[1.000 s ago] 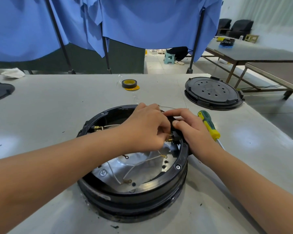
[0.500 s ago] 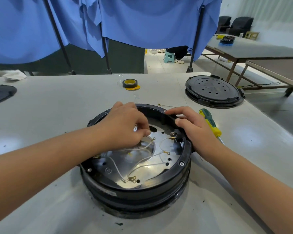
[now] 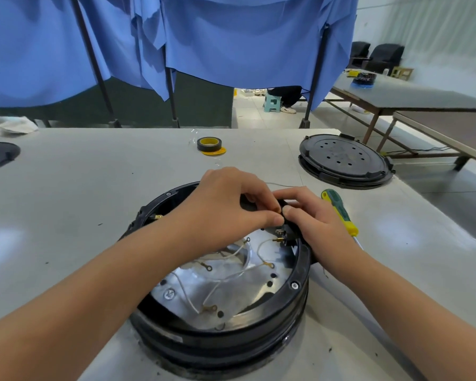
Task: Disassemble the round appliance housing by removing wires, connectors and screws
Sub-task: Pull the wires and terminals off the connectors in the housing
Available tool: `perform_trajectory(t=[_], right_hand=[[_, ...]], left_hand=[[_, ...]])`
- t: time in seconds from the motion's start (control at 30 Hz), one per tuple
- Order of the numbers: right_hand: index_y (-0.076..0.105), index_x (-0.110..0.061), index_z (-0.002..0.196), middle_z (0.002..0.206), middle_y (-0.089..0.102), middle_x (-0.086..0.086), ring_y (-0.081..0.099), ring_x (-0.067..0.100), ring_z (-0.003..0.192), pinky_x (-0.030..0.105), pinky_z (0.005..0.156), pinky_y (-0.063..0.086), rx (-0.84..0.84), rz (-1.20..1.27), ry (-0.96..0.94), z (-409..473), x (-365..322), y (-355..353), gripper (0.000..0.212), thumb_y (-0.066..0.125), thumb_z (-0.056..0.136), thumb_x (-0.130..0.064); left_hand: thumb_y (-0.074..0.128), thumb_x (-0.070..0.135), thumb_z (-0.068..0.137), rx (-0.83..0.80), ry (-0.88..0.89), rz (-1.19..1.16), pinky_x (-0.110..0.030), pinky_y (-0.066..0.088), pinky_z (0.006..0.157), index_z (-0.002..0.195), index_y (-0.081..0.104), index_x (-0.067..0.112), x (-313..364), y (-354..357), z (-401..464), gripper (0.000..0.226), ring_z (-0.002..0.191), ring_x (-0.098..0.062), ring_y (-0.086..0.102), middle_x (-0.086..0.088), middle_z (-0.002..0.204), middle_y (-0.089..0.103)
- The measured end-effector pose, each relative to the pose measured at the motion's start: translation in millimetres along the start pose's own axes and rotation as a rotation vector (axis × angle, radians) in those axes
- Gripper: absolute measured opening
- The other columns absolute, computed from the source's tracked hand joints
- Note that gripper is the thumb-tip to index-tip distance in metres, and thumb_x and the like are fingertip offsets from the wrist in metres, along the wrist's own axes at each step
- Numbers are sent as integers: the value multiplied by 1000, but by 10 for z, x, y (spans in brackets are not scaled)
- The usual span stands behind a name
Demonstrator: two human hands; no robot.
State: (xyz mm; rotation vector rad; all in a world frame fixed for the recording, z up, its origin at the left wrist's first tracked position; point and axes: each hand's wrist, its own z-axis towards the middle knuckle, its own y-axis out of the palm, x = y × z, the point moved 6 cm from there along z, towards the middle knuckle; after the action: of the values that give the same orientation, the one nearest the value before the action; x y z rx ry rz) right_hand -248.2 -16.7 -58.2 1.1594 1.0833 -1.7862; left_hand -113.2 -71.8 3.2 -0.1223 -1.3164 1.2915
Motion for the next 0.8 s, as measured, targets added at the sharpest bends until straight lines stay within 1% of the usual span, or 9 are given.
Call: perform_trajectory(t=[0.13, 0.23, 0.3, 0.37, 0.43, 0.57, 0.67, 0.73, 0.8], right_hand=[[67, -19, 108, 114, 65, 3, 59, 19, 112, 38, 99, 47, -3, -76, -33, -7, -73, -3, 32, 50, 91, 2], [69, -23, 105, 113, 63, -8, 55, 6, 115, 28, 102, 39, 26, -283, -146, -23, -238, -55, 28, 61, 86, -4], [71, -24, 100, 108, 66, -12, 57, 3, 110, 26, 99, 41, 5, -316, -194, -35, -353, -60, 22, 69, 83, -10], [71, -28, 96, 99, 70, -13, 62, 3, 103, 24, 92, 45, -74, -277, -171, -47, -422, -4, 16, 72, 81, -22], [72, -28, 92, 91, 73, -12, 65, 3, 94, 20, 83, 49, -136, -256, -172, -58, -470, 71, 11, 72, 83, -23], [73, -22, 88, 85, 75, -4, 70, 9, 86, 21, 79, 53, -144, -115, -163, -59, -514, 128, 11, 71, 84, -12], [72, -19, 86, 83, 75, 1, 72, 14, 83, 25, 79, 55, -128, -59, -139, -61, -524, 97, 11, 70, 83, -9], [72, -17, 86, 81, 74, 3, 71, 18, 80, 30, 78, 58, -104, -78, -150, -53, -562, 59, 7, 70, 84, -10], [71, -19, 85, 79, 73, 1, 71, 17, 76, 28, 75, 58, -17, -112, -180, -4, -620, -39, 6, 69, 84, -13]], left_hand=[[80, 32, 71, 35, 14, -8, -25, 42, 81, 78, 76, 33, -25, -4, -43, 8, 85, 3, 57, 19, 78, 68], [79, 28, 73, 56, 10, -122, -30, 52, 79, 79, 76, 33, -43, -38, -63, 9, 81, -3, 63, 16, 82, 66], [78, 26, 74, 74, 12, -200, -32, 56, 75, 81, 76, 31, -32, -69, -80, 9, 76, -6, 67, 14, 82, 67], [78, 22, 75, 92, 18, -240, -30, 56, 70, 83, 76, 27, -16, -97, -91, 9, 72, -7, 68, 12, 78, 70], [77, 19, 76, 101, 21, -260, -28, 57, 68, 83, 76, 25, 3, -123, -96, 9, 68, -6, 69, 11, 72, 72], [77, 17, 76, 159, -1, -369, -30, 59, 68, 83, 76, 23, -16, -211, -98, 9, 71, -11, 71, 7, 73, 74], [77, 21, 76, 190, -28, -405, -32, 60, 71, 86, 76, 26, -54, -232, -99, 11, 74, -12, 71, 7, 77, 74], [75, 26, 78, 204, -26, -375, -27, 58, 72, 93, 74, 29, -71, -222, -85, 15, 78, -7, 69, 12, 82, 73], [73, 31, 80, 193, -54, -337, -17, 54, 68, 99, 71, 31, -131, -191, -70, 18, 79, -1, 66, 19, 86, 70]])
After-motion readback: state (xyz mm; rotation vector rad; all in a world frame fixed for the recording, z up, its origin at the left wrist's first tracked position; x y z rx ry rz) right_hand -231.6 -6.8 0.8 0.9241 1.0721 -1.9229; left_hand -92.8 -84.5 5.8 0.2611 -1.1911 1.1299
